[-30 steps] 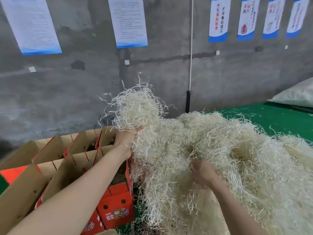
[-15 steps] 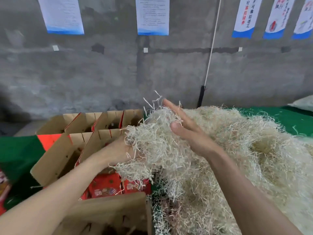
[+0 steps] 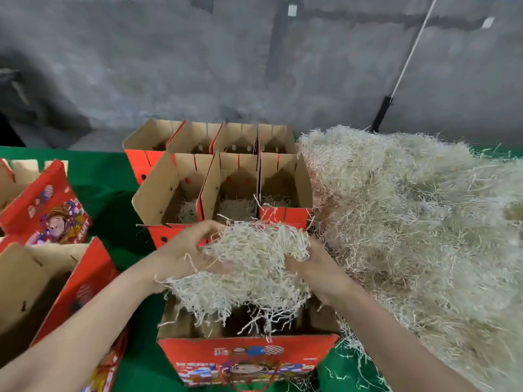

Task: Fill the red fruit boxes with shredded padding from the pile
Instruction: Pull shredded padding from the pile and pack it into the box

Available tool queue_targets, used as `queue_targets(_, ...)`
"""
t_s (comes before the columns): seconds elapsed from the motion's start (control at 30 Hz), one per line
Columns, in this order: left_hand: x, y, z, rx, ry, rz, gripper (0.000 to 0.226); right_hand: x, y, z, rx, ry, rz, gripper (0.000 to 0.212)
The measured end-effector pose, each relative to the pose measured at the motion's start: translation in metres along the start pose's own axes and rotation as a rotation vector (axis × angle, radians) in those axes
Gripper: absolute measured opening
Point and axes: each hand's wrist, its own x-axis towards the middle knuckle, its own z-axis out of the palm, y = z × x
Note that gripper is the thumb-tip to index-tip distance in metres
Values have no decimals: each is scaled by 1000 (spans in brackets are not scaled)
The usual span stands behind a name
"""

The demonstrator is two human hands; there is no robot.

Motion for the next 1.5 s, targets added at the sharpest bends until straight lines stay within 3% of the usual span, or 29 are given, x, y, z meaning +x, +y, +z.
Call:
queue_targets(0.1, -9, -33, -2, -123, -19, -44, 57, -4, 19, -1, -109, 9, 129, 43)
queue_targets(0.13, -10, -40, -2, -164, -51, -59, 54, -4, 24, -1, -172, 10, 171, 55)
queue_targets(0.2, -11, -46, 2, -182, -140, -121, 60, -4, 30, -2, -313, 45, 222, 75)
queue_targets(0.27, -6, -48, 10, -183, -220, -178, 78, -4, 36, -1, -373, 35, 265, 72)
queue_targets(0.33, 0, -48, 21, -249, -267, -275, 82, -6, 41, 1, -232, -46, 350, 71)
queue_targets(0.4, 8, -46, 35, -271, -282, -331, 74, -10, 41, 0, -14, -141, 473, 87)
queue_targets(0.5, 20, -48, 56, -144, -159, -283, 68, -12, 41, 0, 20, -309, 513, 98)
queue_targets(0.57, 24, -48, 65, -116, -108, -285, 72, -11, 38, 10, -80, -336, 530, 83)
queue_targets(0.63, 26, -50, 63, -161, -172, -316, 74, -8, 38, 17, -109, -146, 521, 45)
queue_targets(0.7, 24, -51, 48, -311, -159, -317, 56, -6, 36, 12, -85, 37, 541, 16)
queue_targets(0.73, 21, -52, 38, -397, -100, -308, 41, -6, 35, 6, -54, 113, 566, 21)
queue_targets(0.8, 14, -62, 24, -442, 7, -272, 32, -4, 43, -10, -32, 157, 607, 69)
queue_targets(0.87, 6, -70, 23, -345, -104, -206, 58, -3, 42, -9, -70, 106, 605, 90)
queue_targets(0.93, -2, -66, 38, -275, -285, -260, 89, 2, 44, 2, -96, -25, 622, 109)
queue_targets(0.97, -1, -67, 47, -279, -315, -296, 91, 3, 43, 7, -66, -86, 632, 120)
queue_targets(1.03, 3, -69, 58, -309, -188, -344, 73, 5, 39, 9, 55, -168, 624, 136)
queue_targets(1.07, 6, -71, 59, -361, -91, -397, 69, 6, 39, 5, 112, -182, 615, 133)
queue_targets(1.13, 12, -69, 53, -511, 62, -517, 61, 5, 40, -4, 203, -224, 584, 96)
queue_targets(1.2, 18, -71, 45, -790, 40, -584, 50, 5, 41, -3, 269, -258, 555, 59)
queue_targets(1.23, 19, -71, 45, -917, -25, -590, 49, 6, 42, 2, 300, -250, 551, 52)
queue_targets(1.3, 16, -63, 49, -980, -127, -614, 43, 10, 44, 16, 304, -167, 569, 53)
queue_targets(1.37, 18, -64, 54, -866, -124, -634, 14, 13, 43, 24, 246, -90, 590, 69)
queue_targets(1.5, 15, -71, 37, -644, 146, -609, 21, 9, 46, -2, 121, -34, 609, 92)
